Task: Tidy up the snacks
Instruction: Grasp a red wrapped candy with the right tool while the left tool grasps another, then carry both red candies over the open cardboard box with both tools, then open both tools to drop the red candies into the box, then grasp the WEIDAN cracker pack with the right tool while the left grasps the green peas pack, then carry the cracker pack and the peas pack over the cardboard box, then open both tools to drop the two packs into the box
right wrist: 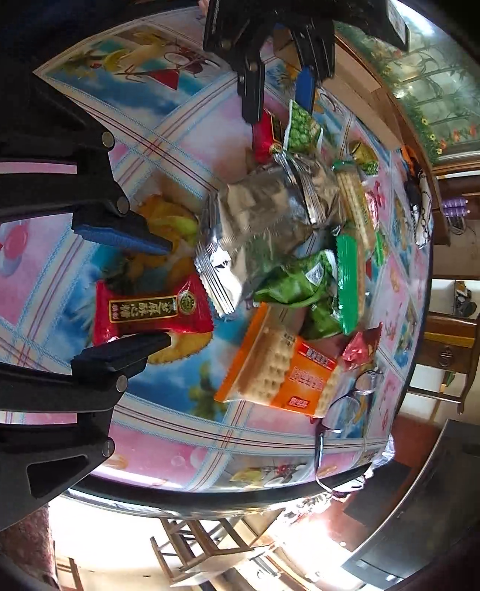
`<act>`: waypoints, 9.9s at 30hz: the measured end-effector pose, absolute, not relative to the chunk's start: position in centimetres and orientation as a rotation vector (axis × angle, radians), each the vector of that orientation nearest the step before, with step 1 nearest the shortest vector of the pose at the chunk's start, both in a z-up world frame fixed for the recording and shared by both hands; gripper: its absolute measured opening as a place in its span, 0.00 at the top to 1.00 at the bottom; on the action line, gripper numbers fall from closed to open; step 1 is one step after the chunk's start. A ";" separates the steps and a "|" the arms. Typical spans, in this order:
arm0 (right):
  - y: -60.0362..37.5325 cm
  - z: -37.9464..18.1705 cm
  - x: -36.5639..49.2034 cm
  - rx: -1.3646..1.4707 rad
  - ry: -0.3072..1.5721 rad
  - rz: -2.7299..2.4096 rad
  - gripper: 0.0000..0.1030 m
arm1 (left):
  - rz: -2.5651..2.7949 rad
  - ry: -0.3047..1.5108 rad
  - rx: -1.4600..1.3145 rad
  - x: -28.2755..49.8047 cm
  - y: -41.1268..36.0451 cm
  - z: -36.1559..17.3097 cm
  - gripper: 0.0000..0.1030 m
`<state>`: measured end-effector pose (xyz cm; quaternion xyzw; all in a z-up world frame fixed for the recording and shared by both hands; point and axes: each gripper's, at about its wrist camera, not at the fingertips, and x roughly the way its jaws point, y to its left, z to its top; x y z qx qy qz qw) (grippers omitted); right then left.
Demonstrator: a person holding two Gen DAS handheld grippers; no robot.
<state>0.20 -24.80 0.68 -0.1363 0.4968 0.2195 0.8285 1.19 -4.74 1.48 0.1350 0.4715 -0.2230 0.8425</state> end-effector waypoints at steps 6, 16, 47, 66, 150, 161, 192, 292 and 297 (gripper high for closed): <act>-25.0 0.6 -2.0 -0.177 1.009 0.376 0.79 | -0.409 0.978 0.241 1.2 -4.6 1.2 0.79; -24.5 1.5 -7.1 0.089 0.919 0.421 0.81 | -0.381 0.987 0.133 -2.5 -2.6 1.5 0.82; -18.0 0.8 -8.5 -0.115 0.928 0.432 0.80 | -0.362 0.917 -0.014 -4.4 3.4 4.7 0.82; -7.1 6.4 -4.1 0.042 0.885 0.678 0.79 | -0.197 0.801 -0.177 -3.6 16.4 8.2 0.82; -24.8 4.1 11.8 0.651 0.776 0.470 0.55 | -0.228 1.029 -0.094 5.5 0.6 3.7 0.28; -23.9 3.1 12.0 0.562 0.848 0.432 0.52 | -0.177 1.001 0.086 5.8 -2.8 0.4 0.39; -14.4 5.0 8.0 0.130 0.818 0.516 0.49 | -0.167 0.883 -0.074 5.7 3.9 2.2 0.60; 13.9 2.0 6.2 -0.085 0.898 0.824 0.50 | 0.276 0.825 -0.520 4.7 28.9 3.8 0.59; 13.3 2.2 6.1 -0.060 0.882 0.846 0.49 | 0.268 0.803 -0.519 4.6 28.7 4.1 0.59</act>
